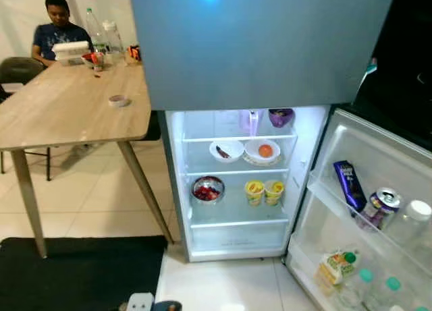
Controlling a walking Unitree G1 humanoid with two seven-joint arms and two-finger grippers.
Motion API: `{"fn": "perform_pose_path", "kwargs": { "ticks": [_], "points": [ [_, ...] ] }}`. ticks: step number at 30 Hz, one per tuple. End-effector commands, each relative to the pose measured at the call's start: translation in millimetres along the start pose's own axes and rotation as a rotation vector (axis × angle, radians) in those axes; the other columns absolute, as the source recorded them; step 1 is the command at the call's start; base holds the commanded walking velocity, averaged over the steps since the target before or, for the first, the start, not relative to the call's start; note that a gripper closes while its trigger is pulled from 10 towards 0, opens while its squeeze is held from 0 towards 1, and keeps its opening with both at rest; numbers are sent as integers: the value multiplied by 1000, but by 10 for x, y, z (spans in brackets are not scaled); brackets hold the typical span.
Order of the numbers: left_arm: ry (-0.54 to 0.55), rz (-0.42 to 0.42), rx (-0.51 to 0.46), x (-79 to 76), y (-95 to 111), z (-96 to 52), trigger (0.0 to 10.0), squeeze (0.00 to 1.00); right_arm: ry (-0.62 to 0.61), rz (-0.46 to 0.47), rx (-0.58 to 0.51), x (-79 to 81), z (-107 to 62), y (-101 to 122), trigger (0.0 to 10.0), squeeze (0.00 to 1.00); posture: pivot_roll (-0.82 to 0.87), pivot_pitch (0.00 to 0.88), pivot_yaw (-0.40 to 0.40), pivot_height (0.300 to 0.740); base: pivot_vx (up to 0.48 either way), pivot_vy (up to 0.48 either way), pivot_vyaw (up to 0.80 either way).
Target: Restocking fridge
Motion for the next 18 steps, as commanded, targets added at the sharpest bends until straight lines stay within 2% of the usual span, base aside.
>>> {"fn": "perform_pose_path", "kwargs": {
  "ticks": [1,5,11,12,15,16,18],
  "points": [
    [12,16,-15,39,62,8,10000,0,3,0,-11,4,0,14,10000,0,-76,0,29,740,0,0,0],
    [20,21,-20,46,90,16,10000,0,11,-15,-35,0,1,66,10000,0,-77,0,30,740,0,0,0],
    [40,45,-34,70,163,34,10000,0,56,-74,-125,60,22,392,10000,0,-78,0,33,740,0,0,0],
    [40,45,-34,70,163,34,10000,0,56,-74,-125,60,22,392,10000,0,-78,0,33,740,0,0,0],
    [42,55,-42,73,186,37,10000,0,110,-91,-179,164,30,579,10000,0,-78,0,33,740,0,0,0],
    [42,55,-42,73,186,37,10000,0,110,-91,-179,164,30,579,10000,0,-78,0,33,740,0,0,0],
    [41,56,-52,75,205,40,10000,0,206,-102,-241,305,18,745,10000,0,-74,0,31,740,0,0,0]
  ]
}}
Point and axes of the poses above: a point about 5 cm out from each wrist's last joint towards the gripper, its own z axis pointing out of the wrist towards the gripper, its own y axis along the axis of the wrist's last joint, x = y × z, the point moved 2 cm from there along z, pointing out of the wrist towards the gripper, and after that the axes turned 5 degrees about z, right-handed, at the moved point
